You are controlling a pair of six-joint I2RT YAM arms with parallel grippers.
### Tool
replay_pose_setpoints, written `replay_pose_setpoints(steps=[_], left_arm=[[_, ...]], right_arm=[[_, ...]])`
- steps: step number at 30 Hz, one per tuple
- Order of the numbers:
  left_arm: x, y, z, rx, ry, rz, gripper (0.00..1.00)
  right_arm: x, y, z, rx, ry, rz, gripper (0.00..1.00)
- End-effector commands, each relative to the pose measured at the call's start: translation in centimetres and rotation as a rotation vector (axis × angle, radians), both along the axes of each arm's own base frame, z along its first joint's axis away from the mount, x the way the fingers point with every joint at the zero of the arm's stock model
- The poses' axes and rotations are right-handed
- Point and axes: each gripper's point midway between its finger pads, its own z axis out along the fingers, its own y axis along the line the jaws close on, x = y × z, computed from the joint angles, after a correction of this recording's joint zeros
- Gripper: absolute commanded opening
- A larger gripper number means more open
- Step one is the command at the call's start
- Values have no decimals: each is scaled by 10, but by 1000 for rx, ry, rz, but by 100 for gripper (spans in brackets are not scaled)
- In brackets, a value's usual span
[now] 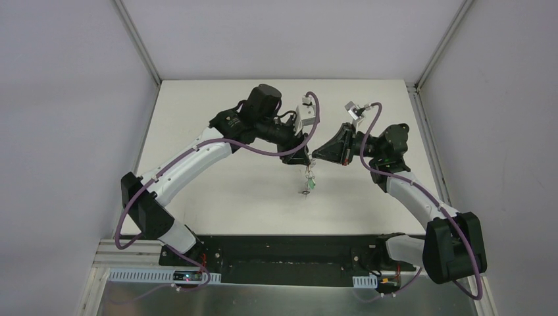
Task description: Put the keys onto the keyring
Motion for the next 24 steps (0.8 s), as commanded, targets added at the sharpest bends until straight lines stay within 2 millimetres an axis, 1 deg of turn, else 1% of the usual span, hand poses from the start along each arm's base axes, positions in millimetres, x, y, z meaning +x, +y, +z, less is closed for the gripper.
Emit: replay_pose_setpoints(steps=[1, 6, 11, 14, 17, 24], left_arm=[[-6, -9, 11, -72, 30, -55, 48], [-5, -9, 4, -58, 42, -56, 47], [-5, -10, -3, -50, 54, -58, 43], [-5, -11, -6, -48, 65, -60, 37], [-6, -11, -7, -46, 77, -66, 28], [-4, -10, -6, -52, 95, -63, 17]], right_arm=[[-9, -3, 19, 27, -115, 24, 0], [-9, -3, 18, 27, -109, 25, 0], [-8, -3, 19, 28, -109, 22, 0], [-9, -2, 19, 28, -109, 24, 0], [-8, -3, 18, 28, -108, 22, 0], [-7, -3, 17, 26, -104, 21, 0]])
